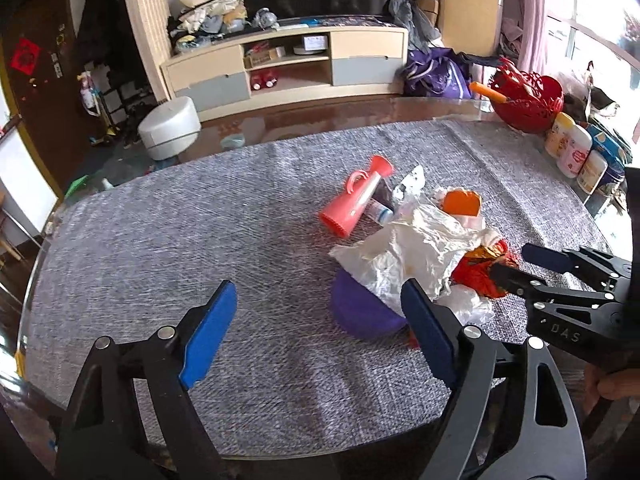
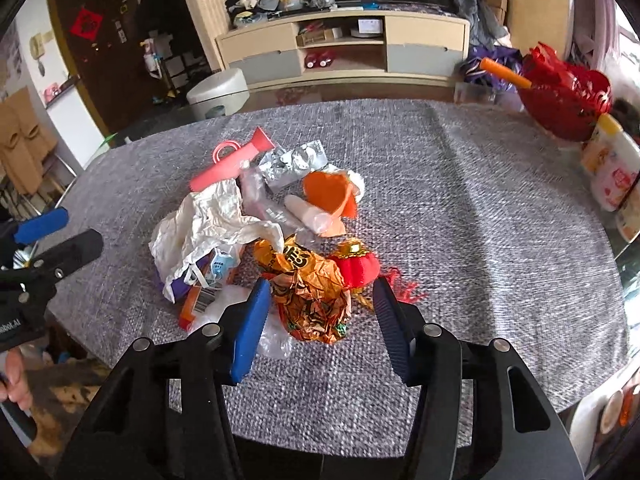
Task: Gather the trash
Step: 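Grasp the white tissue with the left tool while the right tool grasps the gold candy wrapper, then lower both held items down to the black bin under the table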
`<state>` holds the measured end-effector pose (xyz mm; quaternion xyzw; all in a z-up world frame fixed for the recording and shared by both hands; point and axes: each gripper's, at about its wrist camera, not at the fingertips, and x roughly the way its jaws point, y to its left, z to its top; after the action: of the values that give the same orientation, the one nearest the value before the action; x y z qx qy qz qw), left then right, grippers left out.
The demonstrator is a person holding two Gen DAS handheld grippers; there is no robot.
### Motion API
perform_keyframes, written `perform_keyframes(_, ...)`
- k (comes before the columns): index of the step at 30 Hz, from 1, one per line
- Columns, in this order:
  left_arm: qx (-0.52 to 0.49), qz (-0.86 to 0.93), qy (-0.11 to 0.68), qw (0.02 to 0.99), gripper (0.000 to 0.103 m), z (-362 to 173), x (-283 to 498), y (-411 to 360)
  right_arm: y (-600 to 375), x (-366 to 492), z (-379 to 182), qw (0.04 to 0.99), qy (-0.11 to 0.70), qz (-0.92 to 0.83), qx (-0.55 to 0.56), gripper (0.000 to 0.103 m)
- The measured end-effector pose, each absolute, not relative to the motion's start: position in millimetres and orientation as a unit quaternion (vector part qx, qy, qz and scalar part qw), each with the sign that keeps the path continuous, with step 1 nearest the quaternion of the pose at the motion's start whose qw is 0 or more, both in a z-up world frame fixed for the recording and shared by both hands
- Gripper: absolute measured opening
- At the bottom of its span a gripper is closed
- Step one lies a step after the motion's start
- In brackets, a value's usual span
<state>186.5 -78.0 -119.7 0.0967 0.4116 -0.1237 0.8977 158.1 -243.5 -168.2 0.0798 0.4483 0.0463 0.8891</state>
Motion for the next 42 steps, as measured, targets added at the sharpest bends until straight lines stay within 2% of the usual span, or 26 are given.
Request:
perform_keyframes(9, 0.087, -0.158, 0.438, 0.881, 0.078, -140.9, 204.1, -97.4, -242.8, 159.7, -173.4, 0.884, 0.453, 0.072, 0.091, 0.054)
perform_keyframes(11, 0.085, -0.163, 0.441, 0.878, 0.078, -142.9, 208.0, -101.5, -244.9, 158.0, -171.2, 0.886, 0.447, 0.076, 0.094, 0.044)
perform_keyframes(13, 0.082, -0.167, 0.445, 0.876, 0.078, -145.9, 212.4, -104.9, -246.3, 158.0, -169.6, 0.887, 0.447, 0.073, 0.092, 0.043)
perform_keyframes(15, 0.079, -0.173, 0.450, 0.873, 0.071, -149.9, 216.6, -107.5, -248.1, 156.3, -168.6, 0.889, 0.446, 0.066, 0.084, 0.042)
perform_keyframes(17, 0.074, -0.180, 0.458, 0.867, 0.058, -155.3, 220.1, -108.3, -250.3, 155.5, -168.1, 0.889, 0.445, 0.063, 0.085, 0.042)
perform_keyframes(18, 0.071, -0.183, 0.461, 0.865, 0.055, -156.9, 221.2, -107.8, -251.8, 155.3, -167.9, 0.890, 0.444, 0.061, 0.086, 0.032)
perform_keyframes(24, 0.063, -0.199, 0.468, 0.859, 0.027, -162.1, 221.4, -107.0, -255.4, 155.8, -167.7, 0.892, 0.441, 0.052, 0.082, 0.032)
perform_keyframes(26, 0.065, -0.200, 0.467, 0.859, 0.012, -161.6, 219.7, -107.4, -254.8, 153.5, -165.6, 0.895, 0.436, 0.051, 0.080, 0.032)
perform_keyframes(28, 0.066, -0.200, 0.463, 0.861, 0.005, -158.4, 217.9, -106.5, -255.1, 151.9, -162.7, 0.898, 0.430, 0.050, 0.079, 0.031)
perform_keyframes(32, 0.069, -0.193, 0.442, 0.873, 0.002, -143.0, 209.9, -102.0, -261.7, 148.4, -153.9, 0.904, 0.416, 0.046, 0.084, 0.031)
perform_keyframes(42, 0.068, -0.176, 0.372, 0.909, 0.001, -79.8, 174.5, -87.0, -263.4, 128.7, -112.9, 0.926, 0.367, 0.041, 0.081, 0.031)
